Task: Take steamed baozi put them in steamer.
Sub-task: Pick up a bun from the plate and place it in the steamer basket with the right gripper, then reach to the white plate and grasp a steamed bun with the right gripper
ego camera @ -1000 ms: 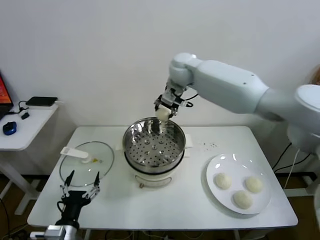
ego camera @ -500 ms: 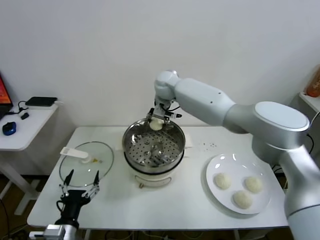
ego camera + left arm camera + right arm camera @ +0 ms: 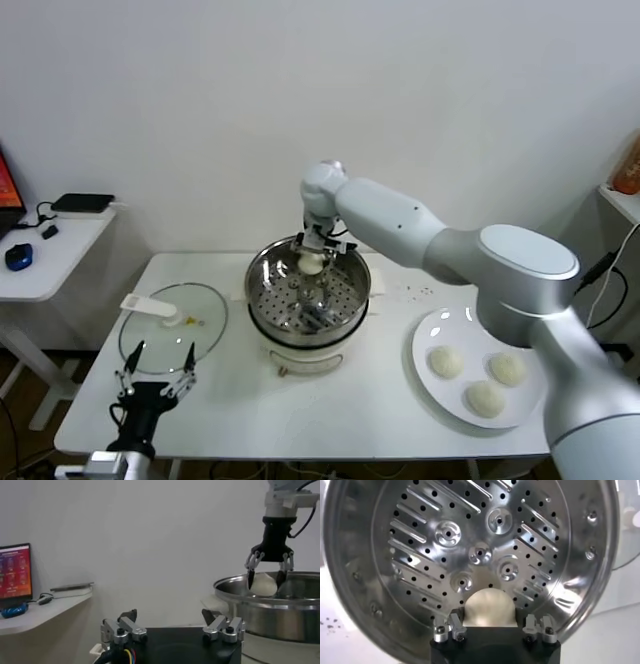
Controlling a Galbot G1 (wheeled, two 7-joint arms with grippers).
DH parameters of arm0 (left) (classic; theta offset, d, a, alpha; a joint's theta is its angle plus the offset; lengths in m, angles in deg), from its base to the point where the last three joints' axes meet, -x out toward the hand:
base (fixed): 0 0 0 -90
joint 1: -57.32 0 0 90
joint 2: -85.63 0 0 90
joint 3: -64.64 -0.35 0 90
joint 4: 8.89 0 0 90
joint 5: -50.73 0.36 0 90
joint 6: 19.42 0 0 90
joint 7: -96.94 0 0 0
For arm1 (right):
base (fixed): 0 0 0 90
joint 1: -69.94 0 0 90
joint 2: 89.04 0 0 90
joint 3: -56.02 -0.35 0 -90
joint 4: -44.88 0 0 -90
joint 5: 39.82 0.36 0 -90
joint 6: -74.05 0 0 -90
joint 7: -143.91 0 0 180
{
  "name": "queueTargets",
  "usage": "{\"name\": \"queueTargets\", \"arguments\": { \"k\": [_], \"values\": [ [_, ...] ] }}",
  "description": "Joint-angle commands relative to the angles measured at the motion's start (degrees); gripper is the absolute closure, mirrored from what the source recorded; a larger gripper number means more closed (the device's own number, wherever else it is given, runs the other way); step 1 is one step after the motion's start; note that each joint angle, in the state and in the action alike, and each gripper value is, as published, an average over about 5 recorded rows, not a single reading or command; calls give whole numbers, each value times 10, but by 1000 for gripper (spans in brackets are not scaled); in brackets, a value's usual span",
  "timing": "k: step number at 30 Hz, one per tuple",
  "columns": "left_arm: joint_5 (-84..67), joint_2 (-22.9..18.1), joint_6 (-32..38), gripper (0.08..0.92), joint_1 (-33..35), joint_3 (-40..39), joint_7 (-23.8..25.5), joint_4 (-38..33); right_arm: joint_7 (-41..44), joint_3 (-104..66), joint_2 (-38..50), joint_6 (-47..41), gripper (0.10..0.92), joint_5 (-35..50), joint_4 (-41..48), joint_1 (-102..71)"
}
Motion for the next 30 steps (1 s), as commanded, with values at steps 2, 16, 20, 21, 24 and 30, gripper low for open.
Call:
{"name": "queueTargets", "arguments": {
  "k": [2, 16, 20, 21, 24, 30],
  "values": [
    [-1, 1, 0, 177, 1, 1, 0, 0, -2, -19, -13, 17, 339, -36, 33, -12],
    [0, 1, 1, 177, 4, 5, -1, 0, 16, -31, -18, 36, 203, -14, 40, -10],
    [1, 0, 1, 177, 5, 5, -1, -1, 52, -3, 19, 27, 202, 74, -6, 25],
    [1, 0, 0, 177, 6, 5, -1, -2, 64, 13, 34, 17, 202, 111, -27, 43],
    [1, 1, -1, 177, 6, 4, -1, -3, 94, 91, 91, -26, 203, 242, -109, 109],
    [4, 3, -6, 177, 0, 0, -1, -5, 108, 183, 219, -117, 203, 389, -255, 227]
  ]
}}
